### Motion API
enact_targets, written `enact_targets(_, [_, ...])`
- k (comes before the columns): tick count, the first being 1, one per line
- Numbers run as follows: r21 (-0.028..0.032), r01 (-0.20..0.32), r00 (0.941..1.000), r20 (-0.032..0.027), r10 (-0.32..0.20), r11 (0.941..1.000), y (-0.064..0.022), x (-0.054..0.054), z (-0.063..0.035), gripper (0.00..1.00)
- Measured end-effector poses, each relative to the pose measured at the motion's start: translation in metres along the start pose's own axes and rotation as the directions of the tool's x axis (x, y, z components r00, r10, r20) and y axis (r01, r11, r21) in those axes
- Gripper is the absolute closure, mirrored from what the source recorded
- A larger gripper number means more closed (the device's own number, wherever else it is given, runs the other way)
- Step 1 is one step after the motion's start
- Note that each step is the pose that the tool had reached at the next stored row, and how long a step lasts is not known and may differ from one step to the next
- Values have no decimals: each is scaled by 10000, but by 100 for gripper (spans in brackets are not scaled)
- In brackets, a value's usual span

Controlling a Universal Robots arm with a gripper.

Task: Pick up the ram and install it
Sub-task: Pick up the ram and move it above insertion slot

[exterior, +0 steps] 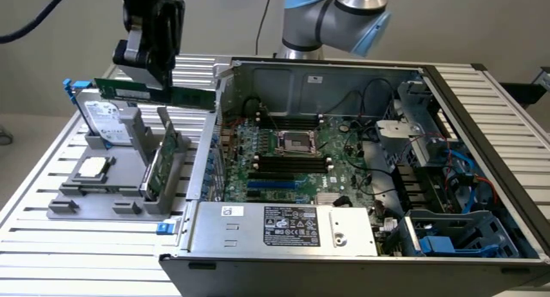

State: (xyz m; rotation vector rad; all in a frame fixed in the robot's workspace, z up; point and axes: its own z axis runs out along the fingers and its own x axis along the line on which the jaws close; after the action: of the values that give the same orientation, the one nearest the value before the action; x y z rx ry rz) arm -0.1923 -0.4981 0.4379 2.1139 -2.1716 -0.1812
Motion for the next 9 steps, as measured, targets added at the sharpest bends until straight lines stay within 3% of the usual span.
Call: enact_targets(9, [-12,0,10000,-2,0,10000,-397,-13,-107,86])
